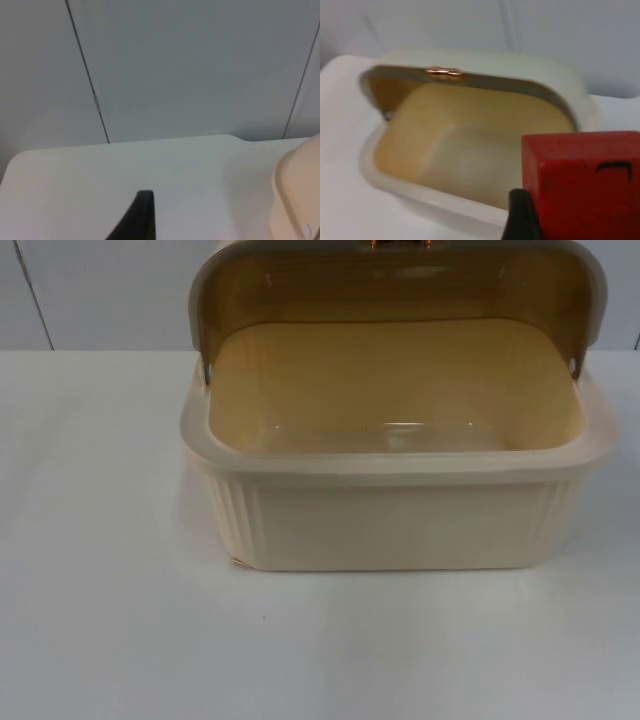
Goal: Open the box lid with the left hand, place the block into the box with the right hand, then close the box lid with the left hand.
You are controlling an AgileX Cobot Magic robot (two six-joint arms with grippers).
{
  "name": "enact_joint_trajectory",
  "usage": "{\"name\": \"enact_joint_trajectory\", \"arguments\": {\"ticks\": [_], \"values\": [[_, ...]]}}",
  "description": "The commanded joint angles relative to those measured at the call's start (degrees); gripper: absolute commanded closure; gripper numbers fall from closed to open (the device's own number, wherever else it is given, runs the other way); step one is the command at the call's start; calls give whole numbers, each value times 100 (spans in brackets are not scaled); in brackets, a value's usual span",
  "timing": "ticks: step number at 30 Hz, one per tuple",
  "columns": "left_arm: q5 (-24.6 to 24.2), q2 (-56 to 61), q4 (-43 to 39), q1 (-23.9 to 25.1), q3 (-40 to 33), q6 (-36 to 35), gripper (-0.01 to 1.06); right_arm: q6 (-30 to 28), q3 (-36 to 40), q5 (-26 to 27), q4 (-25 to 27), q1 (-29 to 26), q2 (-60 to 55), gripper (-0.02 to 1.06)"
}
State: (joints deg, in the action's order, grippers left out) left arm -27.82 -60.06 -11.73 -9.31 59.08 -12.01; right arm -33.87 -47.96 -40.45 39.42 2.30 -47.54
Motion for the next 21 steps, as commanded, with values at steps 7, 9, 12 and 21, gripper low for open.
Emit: {"name": "enact_joint_trajectory", "arguments": {"ticks": [7, 9, 12, 21], "values": [[33, 39, 16, -37, -2, -35, 0, -1474, -46, -66, 797, 543, -1001, 101], [20, 39, 16, -37, -2, -35, 0, -1408, -46, 231, 526, 851, -1090, 101], [7, 39, 16, -37, -2, -35, 0, -815, -46, 1319, -455, 1907, -1365, 101], [-41, 39, -23, -37, -2, -35, 0, 1762, -46, 2902, -2759, 3090, -2601, 101]]}}
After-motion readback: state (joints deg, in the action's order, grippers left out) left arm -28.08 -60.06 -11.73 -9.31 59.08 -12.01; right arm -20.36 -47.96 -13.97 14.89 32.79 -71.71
